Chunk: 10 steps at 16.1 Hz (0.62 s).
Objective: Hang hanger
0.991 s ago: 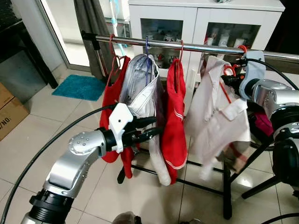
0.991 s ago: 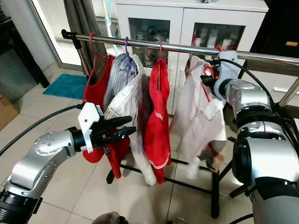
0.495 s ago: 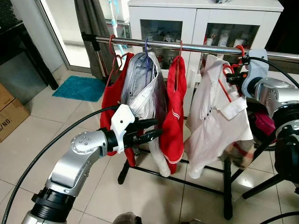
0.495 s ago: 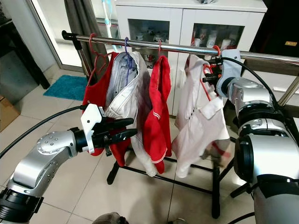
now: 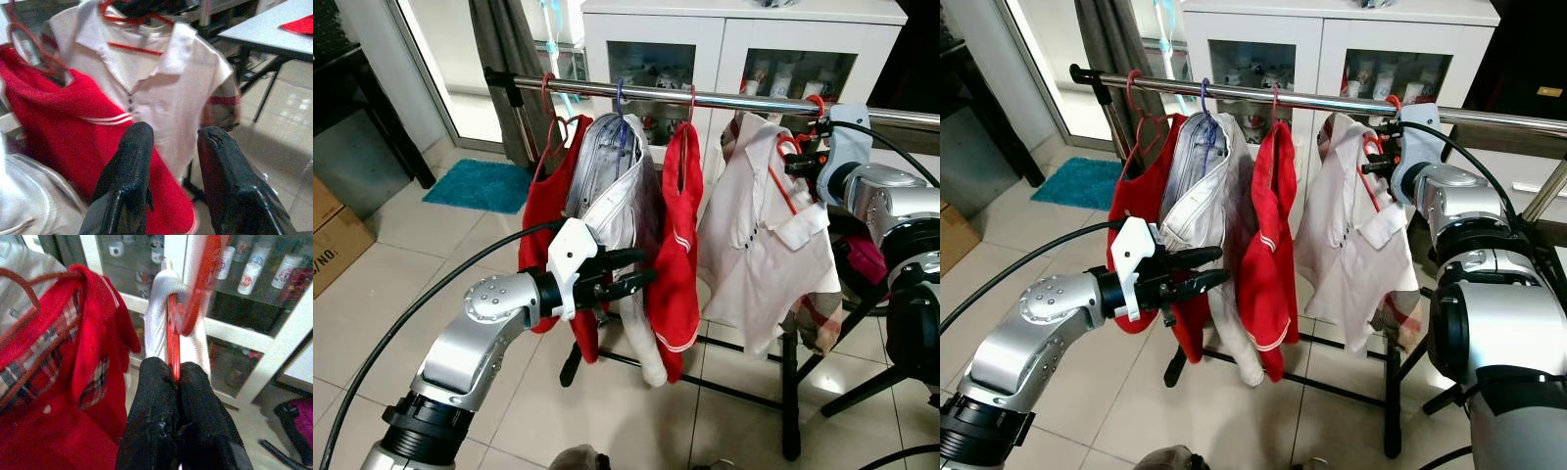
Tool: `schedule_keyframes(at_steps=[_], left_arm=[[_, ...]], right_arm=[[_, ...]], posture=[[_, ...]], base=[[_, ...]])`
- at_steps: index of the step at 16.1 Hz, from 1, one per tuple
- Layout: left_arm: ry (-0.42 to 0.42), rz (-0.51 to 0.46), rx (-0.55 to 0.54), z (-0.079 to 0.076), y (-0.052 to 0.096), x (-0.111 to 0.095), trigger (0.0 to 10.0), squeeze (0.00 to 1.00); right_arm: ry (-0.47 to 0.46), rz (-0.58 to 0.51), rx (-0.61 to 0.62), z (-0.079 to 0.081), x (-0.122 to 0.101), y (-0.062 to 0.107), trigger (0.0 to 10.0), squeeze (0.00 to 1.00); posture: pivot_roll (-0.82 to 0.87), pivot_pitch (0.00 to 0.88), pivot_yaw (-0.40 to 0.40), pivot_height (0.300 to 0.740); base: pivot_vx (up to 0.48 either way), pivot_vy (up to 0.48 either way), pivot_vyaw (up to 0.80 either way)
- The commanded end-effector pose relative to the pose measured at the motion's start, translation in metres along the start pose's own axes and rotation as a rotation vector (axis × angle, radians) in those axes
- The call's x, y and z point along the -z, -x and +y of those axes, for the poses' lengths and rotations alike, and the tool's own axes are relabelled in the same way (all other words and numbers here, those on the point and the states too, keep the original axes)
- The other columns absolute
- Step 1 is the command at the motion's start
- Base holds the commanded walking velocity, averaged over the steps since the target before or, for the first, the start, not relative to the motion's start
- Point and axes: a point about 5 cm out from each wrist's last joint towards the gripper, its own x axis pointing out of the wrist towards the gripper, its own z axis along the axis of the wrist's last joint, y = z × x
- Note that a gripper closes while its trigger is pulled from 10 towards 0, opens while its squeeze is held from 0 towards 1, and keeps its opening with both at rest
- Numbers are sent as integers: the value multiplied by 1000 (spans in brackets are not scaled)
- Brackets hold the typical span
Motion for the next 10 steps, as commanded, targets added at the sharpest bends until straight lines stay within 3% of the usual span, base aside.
schedule_keyframes(at_steps=[1,6,10], left_arm=[[-5,43,-76,5,0,4,10000,0],[57,3,-198,2,-5,8,10000,0],[74,-1,-285,-2,-4,15,10000,0]], right_arm=[[-25,-82,-26,-1,-12,3,0,0],[9,-150,-52,-7,-7,19,0,0],[27,-313,-31,23,0,54,0,0]], posture=[[62,0,58,723],[33,0,77,723],[31,0,77,723]], base=[[0,0,0],[0,0,0],[0,0,0]])
